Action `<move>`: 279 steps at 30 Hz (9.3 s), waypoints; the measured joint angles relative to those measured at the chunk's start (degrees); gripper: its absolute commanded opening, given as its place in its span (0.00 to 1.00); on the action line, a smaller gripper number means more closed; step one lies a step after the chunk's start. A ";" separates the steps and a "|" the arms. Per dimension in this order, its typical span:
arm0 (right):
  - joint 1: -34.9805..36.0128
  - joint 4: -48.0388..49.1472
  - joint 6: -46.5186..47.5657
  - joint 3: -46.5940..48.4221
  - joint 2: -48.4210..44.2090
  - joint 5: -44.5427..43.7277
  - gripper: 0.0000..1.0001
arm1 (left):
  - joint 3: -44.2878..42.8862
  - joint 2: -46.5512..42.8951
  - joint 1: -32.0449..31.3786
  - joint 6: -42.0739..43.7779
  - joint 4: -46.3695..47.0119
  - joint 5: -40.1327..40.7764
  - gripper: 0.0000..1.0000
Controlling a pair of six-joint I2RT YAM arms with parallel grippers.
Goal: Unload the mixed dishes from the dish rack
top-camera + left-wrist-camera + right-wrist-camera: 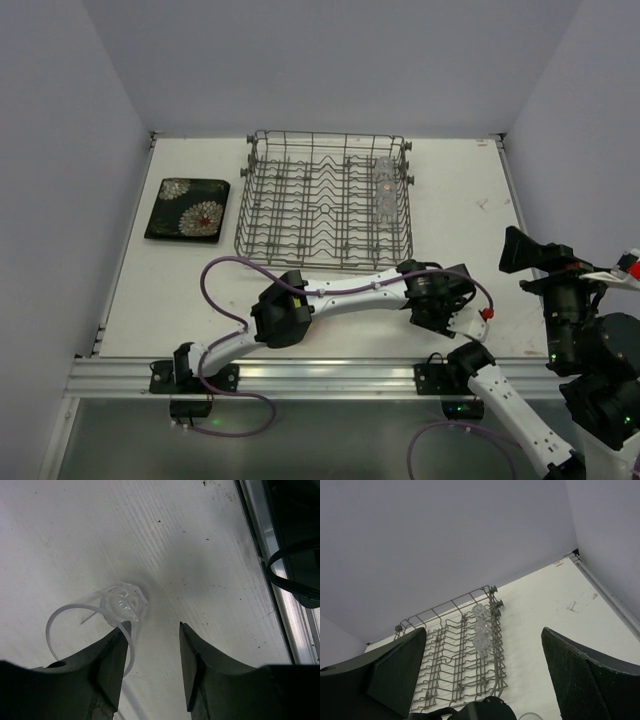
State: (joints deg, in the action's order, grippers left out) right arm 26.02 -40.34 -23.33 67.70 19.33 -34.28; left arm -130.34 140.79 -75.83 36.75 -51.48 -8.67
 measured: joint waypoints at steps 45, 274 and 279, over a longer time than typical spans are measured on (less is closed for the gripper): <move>0.00 2.19 -1.14 -2.58 5.38 1.46 0.99 | 10.78 -15.50 25.51 -54.86 28.22 24.76 0.93; -15.89 11.61 -8.50 -13.94 0.24 50.40 0.99 | 24.13 -8.02 32.72 -45.88 56.87 7.50 0.92; -15.74 11.37 -8.13 -13.77 0.11 50.45 0.99 | 21.97 -5.73 32.74 -45.20 58.55 6.99 0.89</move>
State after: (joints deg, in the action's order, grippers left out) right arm 10.28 -28.97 -31.46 53.93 19.44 16.16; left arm -108.38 135.06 -43.09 -8.45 7.07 -1.67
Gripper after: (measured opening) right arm 0.990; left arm 0.905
